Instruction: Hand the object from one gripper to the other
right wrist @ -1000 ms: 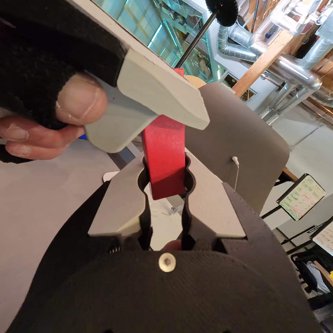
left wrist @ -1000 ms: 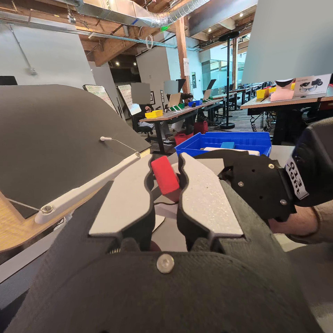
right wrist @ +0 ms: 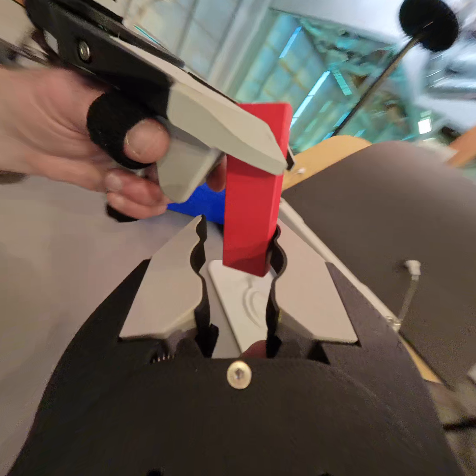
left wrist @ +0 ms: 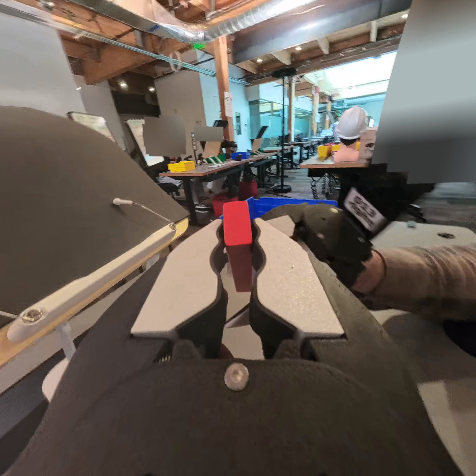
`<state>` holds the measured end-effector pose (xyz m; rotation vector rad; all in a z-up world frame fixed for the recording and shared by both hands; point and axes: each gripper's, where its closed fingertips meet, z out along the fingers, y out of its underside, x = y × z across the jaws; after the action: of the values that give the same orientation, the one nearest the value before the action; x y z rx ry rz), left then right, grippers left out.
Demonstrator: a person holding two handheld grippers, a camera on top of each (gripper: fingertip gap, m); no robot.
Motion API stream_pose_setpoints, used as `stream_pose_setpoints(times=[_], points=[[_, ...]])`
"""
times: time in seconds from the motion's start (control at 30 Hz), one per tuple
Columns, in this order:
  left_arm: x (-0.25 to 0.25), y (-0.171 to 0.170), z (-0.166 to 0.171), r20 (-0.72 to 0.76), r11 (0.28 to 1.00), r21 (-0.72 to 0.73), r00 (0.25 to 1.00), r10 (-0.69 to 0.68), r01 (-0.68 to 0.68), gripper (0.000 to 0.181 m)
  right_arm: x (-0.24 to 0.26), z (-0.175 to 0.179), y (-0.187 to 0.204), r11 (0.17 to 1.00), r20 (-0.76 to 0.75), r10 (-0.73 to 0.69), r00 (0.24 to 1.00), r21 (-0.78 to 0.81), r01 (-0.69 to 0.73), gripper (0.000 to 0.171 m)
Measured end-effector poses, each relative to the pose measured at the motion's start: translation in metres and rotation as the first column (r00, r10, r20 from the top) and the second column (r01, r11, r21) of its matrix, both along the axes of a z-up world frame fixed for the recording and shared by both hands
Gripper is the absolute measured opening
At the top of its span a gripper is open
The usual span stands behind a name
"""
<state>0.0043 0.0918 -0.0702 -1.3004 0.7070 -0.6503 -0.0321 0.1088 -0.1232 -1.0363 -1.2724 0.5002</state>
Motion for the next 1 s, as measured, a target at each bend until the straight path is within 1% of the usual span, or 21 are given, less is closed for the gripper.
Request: stream_pose_setpoints(times=[0.03,0.1,0.17,0.23,0.3,0.37,0.4,0.43,0.47,0.53,0.67,0.7,0.8,0.87,0.93,1.0], points=[[-0.001,-0.003,0.003,-0.008,1.000,0.019,1.000,-0.021,0.021,0.017,0.003,0.002,-0.002,0.997,-0.014,0.047,0.999,-0.060,-0.048,0.047],[-0.005,-0.003,0.005,-0.031,0.999,0.016,0.999,-0.033,0.034,0.017,0.011,0.012,-0.002,0.992,-0.065,0.078,0.995,-0.096,-0.084,0.047],[-0.003,-0.013,0.004,-0.065,0.992,0.004,0.990,-0.129,0.129,0.017,0.015,0.012,-0.012,0.980,-0.028,0.160,0.987,-0.116,-0.162,0.047],[-0.002,-0.028,0.006,-0.103,0.973,0.054,0.970,-0.219,0.225,0.017,0.020,0.011,-0.025,0.938,-0.019,0.269,0.963,-0.221,-0.266,0.044],[0.003,-0.050,0.005,-0.172,0.934,0.090,0.929,-0.327,0.346,0.017,0.026,0.012,-0.045,0.845,-0.057,0.414,0.908,-0.346,-0.407,0.041],[0.008,-0.075,0.002,-0.257,0.883,0.125,0.875,-0.411,0.452,0.017,0.034,0.011,-0.067,0.710,-0.111,0.553,0.826,-0.456,-0.537,0.044],[0.011,-0.086,0.001,-0.292,0.860,0.135,0.849,-0.440,0.492,0.017,0.038,0.011,-0.078,0.637,-0.146,0.611,0.778,-0.493,-0.592,0.045],[0.013,-0.094,0.000,-0.324,0.845,0.142,0.831,-0.453,0.516,0.017,0.041,0.011,-0.088,0.570,-0.176,0.656,0.734,-0.522,-0.634,0.042],[0.015,-0.100,-0.003,-0.355,0.831,0.137,0.810,-0.467,0.540,0.017,0.043,0.010,-0.096,0.522,-0.191,0.689,0.699,-0.539,-0.662,0.042],[0.020,-0.112,-0.013,-0.420,0.804,0.111,0.761,-0.494,0.584,0.017,0.044,0.002,-0.112,0.462,-0.174,0.744,0.646,-0.564,-0.684,0.043],[0.032,-0.136,-0.031,-0.521,0.745,0.065,0.660,-0.541,0.663,0.017,0.047,-0.010,-0.151,0.315,-0.154,0.846,0.510,-0.628,-0.712,0.057],[0.035,-0.144,-0.035,-0.536,0.725,0.052,0.632,-0.560,0.686,0.017,0.047,-0.014,-0.160,0.291,-0.140,0.865,0.482,-0.643,-0.709,0.057],[0.045,-0.162,-0.047,-0.601,0.686,0.017,0.556,-0.575,0.727,0.017,0.049,-0.030,-0.183,0.255,-0.075,0.911,0.406,-0.672,-0.696,0.052],[0.050,-0.170,-0.054,-0.635,0.671,-0.002,0.517,-0.574,0.742,0.017,0.053,-0.038,-0.197,0.233,-0.035,0.936,0.349,-0.683,-0.693,0.043],[0.053,-0.175,-0.059,-0.658,0.660,-0.008,0.493,-0.569,0.751,0.017,0.057,-0.043,-0.208,0.219,-0.001,0.954,0.301,-0.685,-0.695,0.036],[0.054,-0.181,-0.061,-0.652,0.640,-0.028,0.471,-0.594,0.768,0.017,0.060,-0.047,-0.216,0.207,0.021,0.964,0.265,-0.685,-0.699,0.033]])
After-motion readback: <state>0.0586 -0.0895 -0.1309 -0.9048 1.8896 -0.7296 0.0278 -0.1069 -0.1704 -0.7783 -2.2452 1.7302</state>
